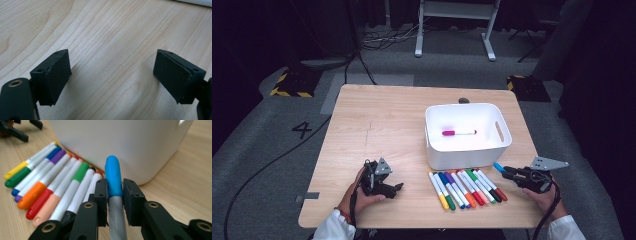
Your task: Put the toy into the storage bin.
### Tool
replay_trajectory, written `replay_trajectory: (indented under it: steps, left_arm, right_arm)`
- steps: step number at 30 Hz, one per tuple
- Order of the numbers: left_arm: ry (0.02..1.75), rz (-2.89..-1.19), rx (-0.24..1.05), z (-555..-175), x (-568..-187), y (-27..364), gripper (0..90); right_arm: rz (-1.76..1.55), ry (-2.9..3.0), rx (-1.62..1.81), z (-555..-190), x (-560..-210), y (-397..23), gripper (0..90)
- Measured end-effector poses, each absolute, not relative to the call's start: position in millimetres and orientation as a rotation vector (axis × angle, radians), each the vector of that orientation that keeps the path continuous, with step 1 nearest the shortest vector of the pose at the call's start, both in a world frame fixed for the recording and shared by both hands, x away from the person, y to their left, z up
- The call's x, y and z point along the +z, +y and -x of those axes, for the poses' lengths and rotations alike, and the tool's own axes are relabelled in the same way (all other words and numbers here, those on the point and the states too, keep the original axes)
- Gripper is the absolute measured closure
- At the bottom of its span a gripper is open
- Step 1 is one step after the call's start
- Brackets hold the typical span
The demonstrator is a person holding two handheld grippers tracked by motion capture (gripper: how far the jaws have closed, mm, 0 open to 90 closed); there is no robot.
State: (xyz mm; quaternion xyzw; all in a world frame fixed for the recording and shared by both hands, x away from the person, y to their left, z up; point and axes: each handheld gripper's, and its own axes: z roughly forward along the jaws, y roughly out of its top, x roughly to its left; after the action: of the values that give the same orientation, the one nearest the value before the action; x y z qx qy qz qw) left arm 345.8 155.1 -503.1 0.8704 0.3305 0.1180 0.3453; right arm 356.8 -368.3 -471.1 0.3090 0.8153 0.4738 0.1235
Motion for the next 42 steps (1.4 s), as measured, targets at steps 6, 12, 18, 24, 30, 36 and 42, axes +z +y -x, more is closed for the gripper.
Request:
replay_trajectory:
  steps: [6, 12, 18, 24, 30, 36, 42]
  left_arm:
    - [0.858, -2.260, 0.306, -346, -503, 155, 14.6]
    - [0.858, -2.260, 0.306, -346, -503, 155, 14.6]
    - [0.858, -2.259, 0.307, -346, -503, 155, 14.6]
    - [0.858, -2.259, 0.306, -346, -503, 155, 14.6]
    - [0.862, -2.257, 0.302, -346, -503, 155, 14.6]
    - [0.861, -2.259, 0.301, -346, -503, 155, 14.5]
    - [0.861, -2.259, 0.300, -346, -503, 155, 14.5]
  right_arm:
    - [-0.812, 2.291, 1.470, -342, -443, -375, 74.6]
    - [-0.738, 2.235, 1.513, -335, -413, -376, 74.7]
    - [-0.673, 2.212, 1.503, -338, -384, -373, 74.7]
    - [-0.630, 2.208, 1.489, -349, -359, -365, 74.7]
    - [-0.584, 2.234, 1.452, -363, -335, -352, 74.6]
    - [-0.506, 2.283, 1.404, -381, -312, -328, 74.7]
    - [-0.450, 2.349, 1.383, -401, -306, -299, 74.7]
